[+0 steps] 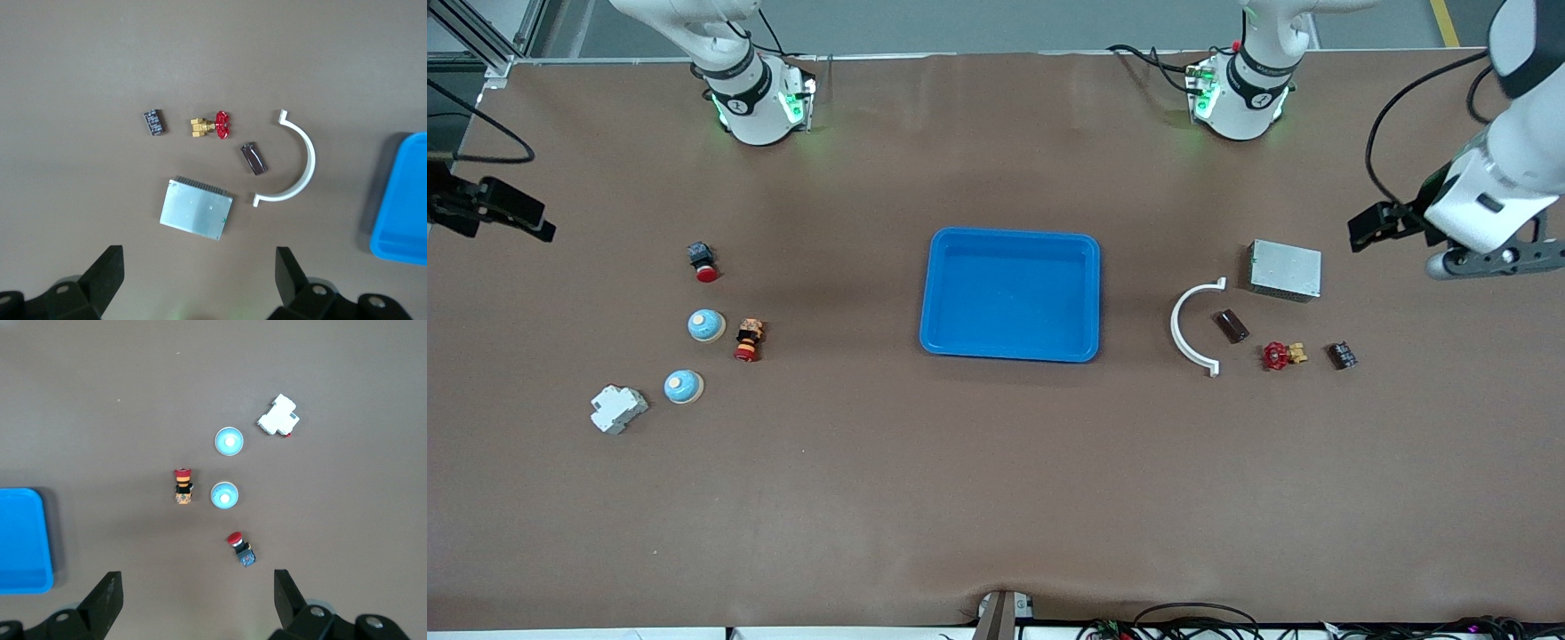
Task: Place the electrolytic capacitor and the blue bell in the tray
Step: 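Reach the right gripper to a blue bell while the left gripper grasps a capacitor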
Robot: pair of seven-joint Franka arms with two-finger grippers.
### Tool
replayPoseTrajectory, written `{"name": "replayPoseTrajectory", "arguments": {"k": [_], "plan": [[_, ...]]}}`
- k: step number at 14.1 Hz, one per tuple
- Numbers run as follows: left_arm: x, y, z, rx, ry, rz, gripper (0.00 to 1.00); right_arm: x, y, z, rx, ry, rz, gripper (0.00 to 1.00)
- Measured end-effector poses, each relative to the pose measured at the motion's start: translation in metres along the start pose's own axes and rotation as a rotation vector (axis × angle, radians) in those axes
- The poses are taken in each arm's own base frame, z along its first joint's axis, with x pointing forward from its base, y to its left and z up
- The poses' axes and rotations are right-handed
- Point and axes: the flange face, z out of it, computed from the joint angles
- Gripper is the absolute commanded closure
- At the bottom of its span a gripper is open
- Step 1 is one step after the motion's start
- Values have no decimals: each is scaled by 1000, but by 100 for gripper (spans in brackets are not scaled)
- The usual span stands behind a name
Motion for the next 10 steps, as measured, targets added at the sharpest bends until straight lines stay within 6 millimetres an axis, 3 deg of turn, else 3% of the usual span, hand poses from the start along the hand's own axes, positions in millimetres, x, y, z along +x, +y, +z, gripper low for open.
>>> {"name": "replayPoseTrajectory", "arguments": {"k": [5,10], "plan": [[-2,6,97,-10,31,-142,0,23,9,86,-2,-26,11,0],[-21,14,204,-48,113,-239,0,45,13,188,-4,5,15,0]]}}
